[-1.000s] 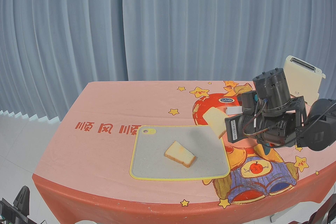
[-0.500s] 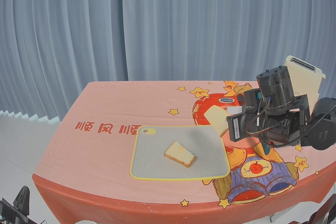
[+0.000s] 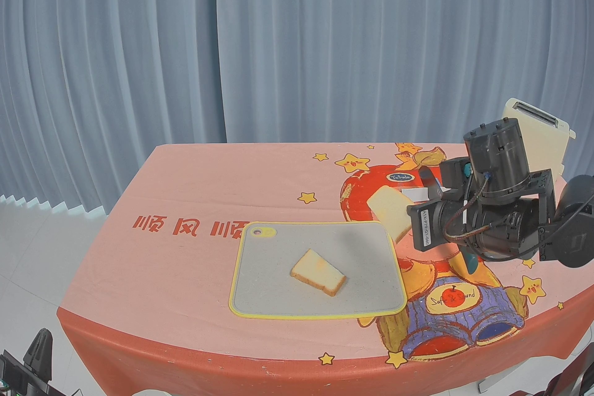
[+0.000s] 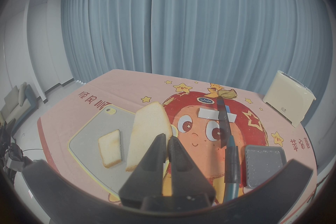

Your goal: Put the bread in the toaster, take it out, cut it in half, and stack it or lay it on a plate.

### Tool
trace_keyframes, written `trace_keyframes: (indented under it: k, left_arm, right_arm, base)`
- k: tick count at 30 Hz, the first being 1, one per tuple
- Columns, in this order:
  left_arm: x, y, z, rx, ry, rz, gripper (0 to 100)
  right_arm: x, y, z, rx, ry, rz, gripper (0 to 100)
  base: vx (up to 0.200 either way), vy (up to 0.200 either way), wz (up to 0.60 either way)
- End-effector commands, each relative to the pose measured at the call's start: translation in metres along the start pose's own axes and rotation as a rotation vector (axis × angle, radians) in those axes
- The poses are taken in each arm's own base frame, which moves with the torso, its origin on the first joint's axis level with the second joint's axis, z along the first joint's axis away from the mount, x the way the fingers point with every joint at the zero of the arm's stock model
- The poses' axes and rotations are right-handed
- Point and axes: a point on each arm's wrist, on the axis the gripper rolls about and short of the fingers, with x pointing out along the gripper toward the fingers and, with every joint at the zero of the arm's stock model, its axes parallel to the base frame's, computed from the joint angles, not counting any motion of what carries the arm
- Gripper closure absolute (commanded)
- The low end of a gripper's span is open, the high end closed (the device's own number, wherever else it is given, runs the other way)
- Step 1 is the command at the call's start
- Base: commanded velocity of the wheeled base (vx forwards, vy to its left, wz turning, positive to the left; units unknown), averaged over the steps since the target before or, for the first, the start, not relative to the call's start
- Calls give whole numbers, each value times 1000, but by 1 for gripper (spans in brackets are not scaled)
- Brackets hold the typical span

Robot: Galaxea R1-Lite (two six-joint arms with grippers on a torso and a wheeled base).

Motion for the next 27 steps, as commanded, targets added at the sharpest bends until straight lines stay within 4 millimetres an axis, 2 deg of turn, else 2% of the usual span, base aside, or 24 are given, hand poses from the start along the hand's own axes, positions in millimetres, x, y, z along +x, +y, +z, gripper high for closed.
trace_keyframes:
  k: [1,15,27]
  left_arm:
    - [1,0,-5,0,7,0,100]
    - [1,0,-5,0,7,0,100]
    - [1,0,-5,0,7,0,100]
  right_arm:
    - [-4,-2,-1,2,-4,3,100]
    - [-9,-5,-3,13,-8,0,100]
    - [-21,-17,-20,17,19,-15,100]
  base:
    - [0,0,0]
    - [0,0,0]
    - [0,0,0]
